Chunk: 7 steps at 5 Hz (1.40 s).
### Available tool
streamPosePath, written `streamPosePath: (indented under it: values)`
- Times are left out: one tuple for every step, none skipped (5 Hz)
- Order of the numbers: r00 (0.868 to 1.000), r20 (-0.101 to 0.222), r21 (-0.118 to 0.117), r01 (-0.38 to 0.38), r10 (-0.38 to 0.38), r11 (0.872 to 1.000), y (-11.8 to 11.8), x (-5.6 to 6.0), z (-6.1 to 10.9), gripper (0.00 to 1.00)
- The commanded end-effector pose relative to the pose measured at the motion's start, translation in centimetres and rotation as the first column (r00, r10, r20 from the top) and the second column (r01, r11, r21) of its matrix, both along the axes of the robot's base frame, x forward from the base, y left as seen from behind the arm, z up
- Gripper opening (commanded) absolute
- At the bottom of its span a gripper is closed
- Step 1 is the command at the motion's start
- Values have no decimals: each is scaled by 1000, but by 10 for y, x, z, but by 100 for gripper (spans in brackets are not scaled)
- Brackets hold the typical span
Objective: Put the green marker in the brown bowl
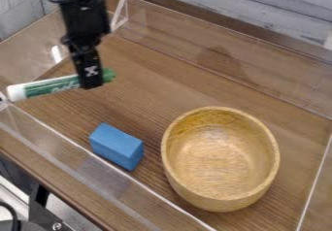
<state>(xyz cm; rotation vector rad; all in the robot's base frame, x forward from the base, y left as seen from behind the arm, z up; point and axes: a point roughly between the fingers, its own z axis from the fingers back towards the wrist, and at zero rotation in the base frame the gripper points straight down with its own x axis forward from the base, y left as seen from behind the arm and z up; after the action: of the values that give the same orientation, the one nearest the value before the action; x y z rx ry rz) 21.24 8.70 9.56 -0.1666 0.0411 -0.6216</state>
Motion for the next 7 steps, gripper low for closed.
streamPosePath:
  values:
    - [999, 47, 6, -21, 20, 1000, -29, 5, 14, 0]
    - [998, 55, -2, -30, 30, 1000, -63, 7, 15, 0]
    - [996, 66, -8, -58, 59, 998, -90, 6, 16, 0]
    - [993, 80, -11, -82, 82, 997, -111, 4, 17, 0]
    - [990, 95, -16, -103, 104, 995, -131, 2, 16, 0]
    - [987, 111, -15, -114, 115, 993, -148, 4, 12, 0]
    - [984, 130, -17, -119, 120, 993, -156, 3, 3, 0]
